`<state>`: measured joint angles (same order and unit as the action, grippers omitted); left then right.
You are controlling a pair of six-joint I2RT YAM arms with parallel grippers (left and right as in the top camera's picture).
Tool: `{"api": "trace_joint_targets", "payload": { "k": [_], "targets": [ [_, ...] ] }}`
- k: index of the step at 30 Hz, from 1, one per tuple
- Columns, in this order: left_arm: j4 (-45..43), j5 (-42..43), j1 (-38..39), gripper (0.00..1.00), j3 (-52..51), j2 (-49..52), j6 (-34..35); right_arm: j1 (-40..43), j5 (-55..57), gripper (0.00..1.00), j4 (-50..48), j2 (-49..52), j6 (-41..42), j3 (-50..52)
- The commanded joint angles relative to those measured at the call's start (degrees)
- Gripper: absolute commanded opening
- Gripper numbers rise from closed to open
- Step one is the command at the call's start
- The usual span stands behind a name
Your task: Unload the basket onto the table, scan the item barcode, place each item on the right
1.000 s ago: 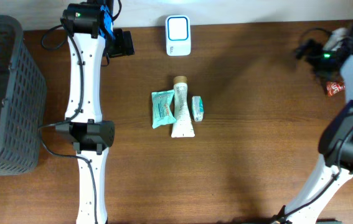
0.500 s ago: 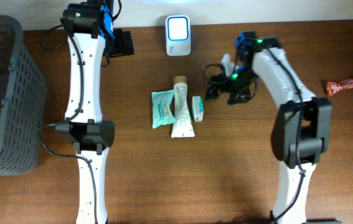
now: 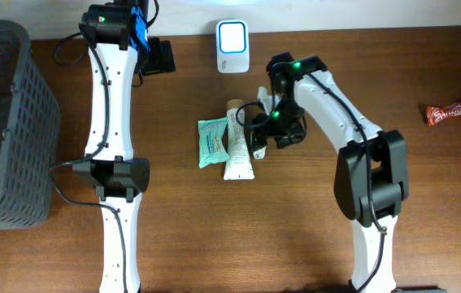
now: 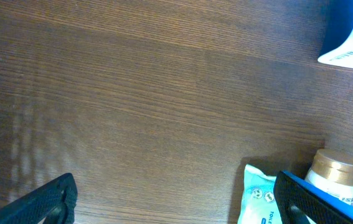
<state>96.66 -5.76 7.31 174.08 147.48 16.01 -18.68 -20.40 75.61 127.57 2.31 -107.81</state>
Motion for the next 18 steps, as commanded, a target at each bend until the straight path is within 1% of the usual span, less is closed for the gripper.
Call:
{"api": "trace_joint_targets", "payload": {
  "k": [1, 5, 7, 10, 13, 15, 17, 18],
  "targets": [
    [0.07, 0.39, -0.35, 0.99, 0.07, 0.59, -0.50, -1.55, -0.26, 0.68, -0.96, -0.55, -0.57, 0.04],
    [0.07, 0.42, -0.35, 0.99, 0.07, 0.59, -0.50, -1.55, 2.75, 0.68, -3.96, -0.55, 0.57, 0.04],
    [0.07, 0.42, -0.35, 0.99, 0.07, 0.61, -0.50, -1.60, 5.05, 0.68, -5.97, -0.52, 3.96, 0.35],
    [0.07, 0.42, -0.35, 0.99, 0.07, 0.59, -0.50, -1.62, 5.05, 0.68, -9.90, -0.52, 5.73, 2.23],
    [0.07, 0.39, -0.35, 0.99, 0.07, 0.59, -0.50, -1.62, 5.01, 0.68, -11.63, -0.52, 5.79, 3.63],
    [0.07, 0.39, -0.35, 0.99, 0.07, 0.61, -0.50, -1.62, 5.09, 0.68, -12.70, -0.52, 7.28, 4.70],
    [0.07, 0.39, -0.35, 0.99, 0.07, 0.59, -0.50, -1.62, 5.25, 0.64, -13.51, -0.52, 7.23, 5.99],
    [0.07, 0.42, -0.35, 0.99, 0.07, 0.61, -0.50, -1.62, 5.49, 0.60, -13.55, -0.52, 7.26, 6.38]
  ]
}}
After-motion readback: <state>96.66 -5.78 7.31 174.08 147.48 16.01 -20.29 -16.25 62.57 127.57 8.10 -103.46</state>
